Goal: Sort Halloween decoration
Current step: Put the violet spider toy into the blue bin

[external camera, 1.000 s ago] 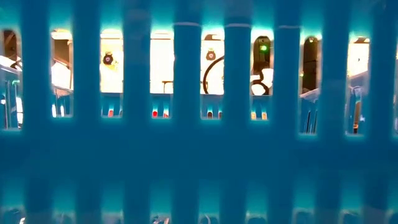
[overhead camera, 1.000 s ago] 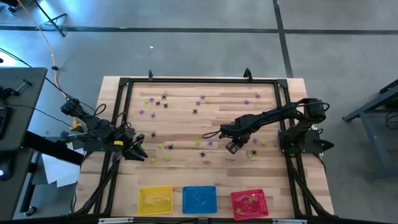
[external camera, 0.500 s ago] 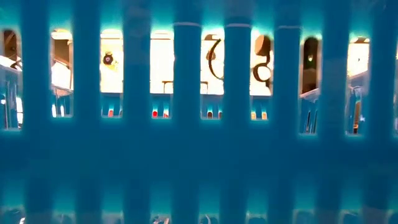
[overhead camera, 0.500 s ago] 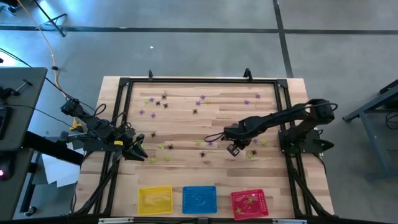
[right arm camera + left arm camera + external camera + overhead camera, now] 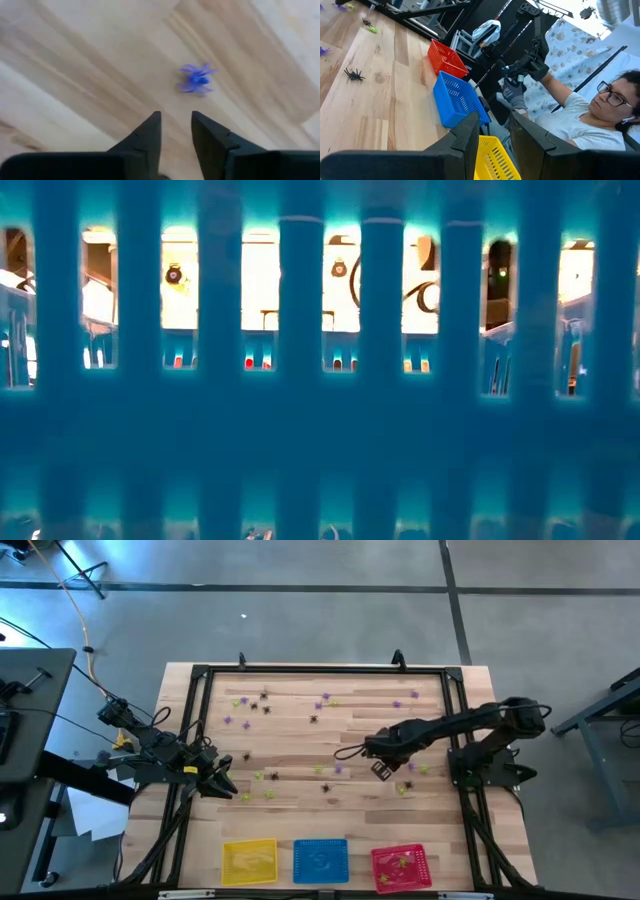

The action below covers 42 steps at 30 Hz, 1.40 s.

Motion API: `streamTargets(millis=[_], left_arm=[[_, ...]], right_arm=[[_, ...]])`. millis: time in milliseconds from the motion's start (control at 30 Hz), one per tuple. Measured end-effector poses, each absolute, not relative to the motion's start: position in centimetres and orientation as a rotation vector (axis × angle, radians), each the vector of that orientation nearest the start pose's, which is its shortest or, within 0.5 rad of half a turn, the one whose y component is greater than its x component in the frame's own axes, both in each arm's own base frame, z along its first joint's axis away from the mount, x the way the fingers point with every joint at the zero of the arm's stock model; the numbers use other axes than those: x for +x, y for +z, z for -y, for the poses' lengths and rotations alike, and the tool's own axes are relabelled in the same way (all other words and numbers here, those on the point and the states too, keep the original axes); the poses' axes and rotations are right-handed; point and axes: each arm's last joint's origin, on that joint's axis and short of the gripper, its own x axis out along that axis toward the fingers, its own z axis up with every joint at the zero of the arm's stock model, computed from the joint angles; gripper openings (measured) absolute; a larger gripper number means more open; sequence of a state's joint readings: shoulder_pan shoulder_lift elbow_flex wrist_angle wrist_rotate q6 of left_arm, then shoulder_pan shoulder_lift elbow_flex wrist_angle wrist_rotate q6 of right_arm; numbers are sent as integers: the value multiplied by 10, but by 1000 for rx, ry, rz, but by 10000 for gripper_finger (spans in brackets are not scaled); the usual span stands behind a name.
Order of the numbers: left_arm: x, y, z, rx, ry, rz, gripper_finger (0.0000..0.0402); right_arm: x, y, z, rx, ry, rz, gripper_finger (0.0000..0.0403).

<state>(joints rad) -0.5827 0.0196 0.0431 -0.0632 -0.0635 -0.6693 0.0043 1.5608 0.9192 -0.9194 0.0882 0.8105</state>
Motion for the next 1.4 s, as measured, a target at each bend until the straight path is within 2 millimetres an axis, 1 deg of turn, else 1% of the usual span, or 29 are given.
streamTargets(millis=[200, 333, 567, 667, 733, 833, 900, 1000, 1167, 1233, 1400], left_arm=[[81, 171, 51, -641, -487, -210, 94], [81, 170, 51, -641, -486, -211, 94], [81, 170, 51, -641, -486, -211, 94], [81, 171, 51, -641, -486, -211, 94], [81, 171, 51, -641, -486, -210, 94], [81, 171, 51, -641, -486, -210, 94], [81, 171, 51, -641, -486, -210, 94], [81, 171, 51, -641, -487, -211, 94], [81, 171, 51, -641, -486, -210, 94], [81, 171, 51, -641, -486, -210, 94], [81, 171, 51, -641, -487, -210, 94]], right_arm=[[250, 168, 13, 534, -701, -1400, 175], [246, 158, 22, 567, -721, -1384, 202], [236, 131, 31, 639, -669, -1309, 209], [231, 124, 33, 665, -661, -1296, 209], [231, 124, 33, 667, -660, -1298, 206], [230, 124, 33, 673, -666, -1302, 190], [230, 123, 33, 684, -674, -1310, 167], [228, 123, 33, 688, -682, -1323, 119], [228, 123, 32, 705, -676, -1328, 25], [228, 123, 32, 713, -669, -1332, 11], [232, 126, 32, 735, -669, -1333, 4]])
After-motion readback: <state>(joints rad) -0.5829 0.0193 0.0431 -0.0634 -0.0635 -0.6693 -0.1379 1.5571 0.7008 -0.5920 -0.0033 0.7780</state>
